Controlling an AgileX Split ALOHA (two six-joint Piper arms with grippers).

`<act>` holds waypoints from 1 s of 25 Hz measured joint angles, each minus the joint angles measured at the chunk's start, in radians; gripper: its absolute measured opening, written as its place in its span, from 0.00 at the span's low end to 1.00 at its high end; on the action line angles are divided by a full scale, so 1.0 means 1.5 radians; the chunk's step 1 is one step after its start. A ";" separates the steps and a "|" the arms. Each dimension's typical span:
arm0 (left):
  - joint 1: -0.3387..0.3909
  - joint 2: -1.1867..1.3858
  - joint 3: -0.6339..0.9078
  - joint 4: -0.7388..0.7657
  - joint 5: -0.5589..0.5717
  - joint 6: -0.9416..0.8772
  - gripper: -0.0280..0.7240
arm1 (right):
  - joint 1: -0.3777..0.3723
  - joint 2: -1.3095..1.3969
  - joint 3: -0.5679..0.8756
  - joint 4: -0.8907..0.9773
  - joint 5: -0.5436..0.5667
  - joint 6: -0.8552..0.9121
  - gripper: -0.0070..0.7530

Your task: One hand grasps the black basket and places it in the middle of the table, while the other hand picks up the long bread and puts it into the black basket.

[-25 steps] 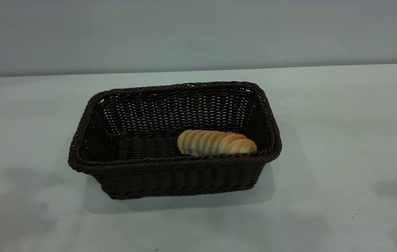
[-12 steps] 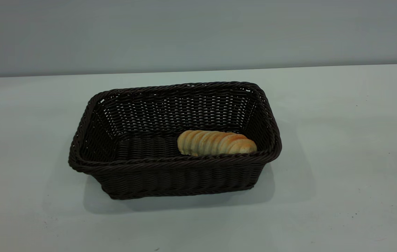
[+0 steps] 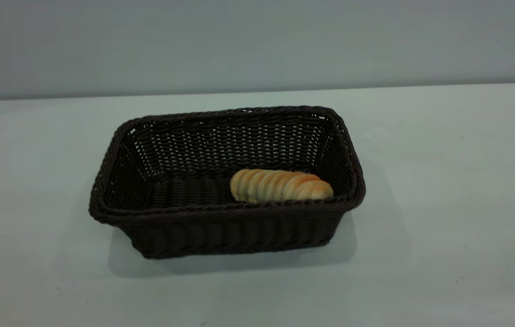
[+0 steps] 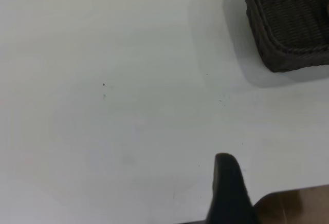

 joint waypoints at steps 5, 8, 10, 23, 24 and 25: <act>0.000 -0.092 0.056 0.000 0.012 0.000 0.76 | 0.000 -0.074 0.023 0.002 0.018 0.018 0.54; 0.000 -0.132 0.093 0.000 0.012 0.000 0.76 | 0.000 -0.076 0.024 0.003 0.017 0.023 0.54; 0.000 -0.148 0.119 0.000 0.012 0.000 0.76 | 0.000 -0.076 0.031 0.003 0.007 0.023 0.54; 0.000 -0.161 0.142 0.000 0.010 0.000 0.76 | 0.000 -0.076 0.041 0.008 0.001 0.027 0.54; 0.000 -0.161 0.142 0.000 0.010 0.000 0.76 | 0.000 -0.076 0.041 0.009 0.001 0.027 0.54; 0.000 -0.161 0.142 0.000 0.010 0.000 0.76 | 0.000 -0.076 0.042 0.009 0.001 0.027 0.54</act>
